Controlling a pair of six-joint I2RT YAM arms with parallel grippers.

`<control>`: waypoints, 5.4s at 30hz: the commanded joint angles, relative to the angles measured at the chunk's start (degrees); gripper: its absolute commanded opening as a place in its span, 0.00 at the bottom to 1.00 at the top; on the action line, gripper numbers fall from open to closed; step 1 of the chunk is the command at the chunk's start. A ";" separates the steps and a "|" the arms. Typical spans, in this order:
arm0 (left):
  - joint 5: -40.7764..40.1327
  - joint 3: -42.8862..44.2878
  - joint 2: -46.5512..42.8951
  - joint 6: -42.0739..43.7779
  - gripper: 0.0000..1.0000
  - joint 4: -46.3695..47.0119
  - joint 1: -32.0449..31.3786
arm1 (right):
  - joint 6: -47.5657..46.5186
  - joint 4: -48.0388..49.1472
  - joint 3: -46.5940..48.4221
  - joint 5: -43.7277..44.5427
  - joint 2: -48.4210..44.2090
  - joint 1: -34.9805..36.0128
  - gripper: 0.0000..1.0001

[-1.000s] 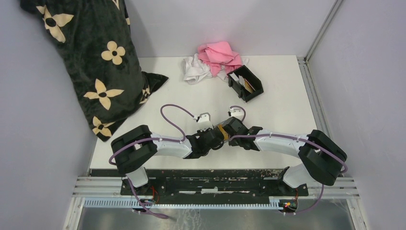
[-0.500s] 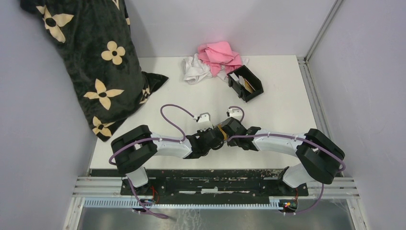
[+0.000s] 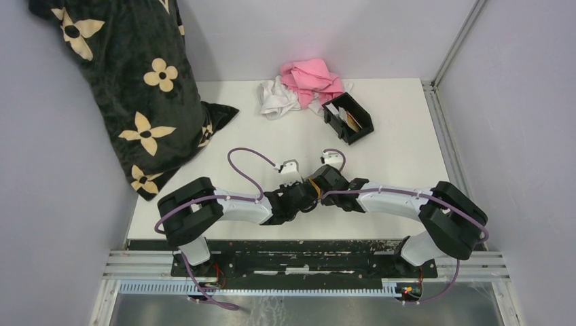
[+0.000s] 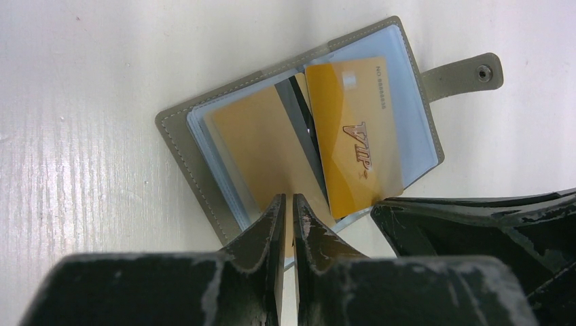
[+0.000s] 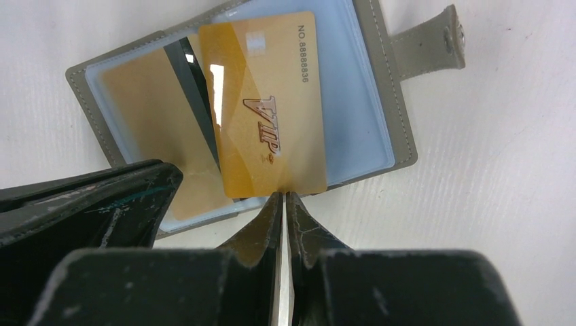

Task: Put the credit cards into the card holder
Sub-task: Insert the credit card into the card holder.

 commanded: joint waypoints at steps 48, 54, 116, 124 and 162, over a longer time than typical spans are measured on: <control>0.03 -7.89 -1.75 -3.79 0.05 4.02 1.00 | -1.79 6.29 5.08 -5.81 1.63 -0.89 0.24; 1.92 -10.47 -1.92 -4.32 0.03 7.66 1.64 | -1.23 6.94 6.56 -6.71 4.11 0.00 0.23; 5.51 -11.40 -0.36 -5.43 0.03 7.86 4.18 | 3.13 0.03 1.87 3.67 -0.05 1.71 0.12; 6.04 -11.03 0.39 -5.43 0.03 7.84 4.25 | 2.44 0.32 2.75 3.94 1.43 1.71 0.11; 6.75 -12.38 1.44 -6.50 0.03 8.55 4.25 | 0.72 -1.81 6.05 9.44 4.11 0.15 0.10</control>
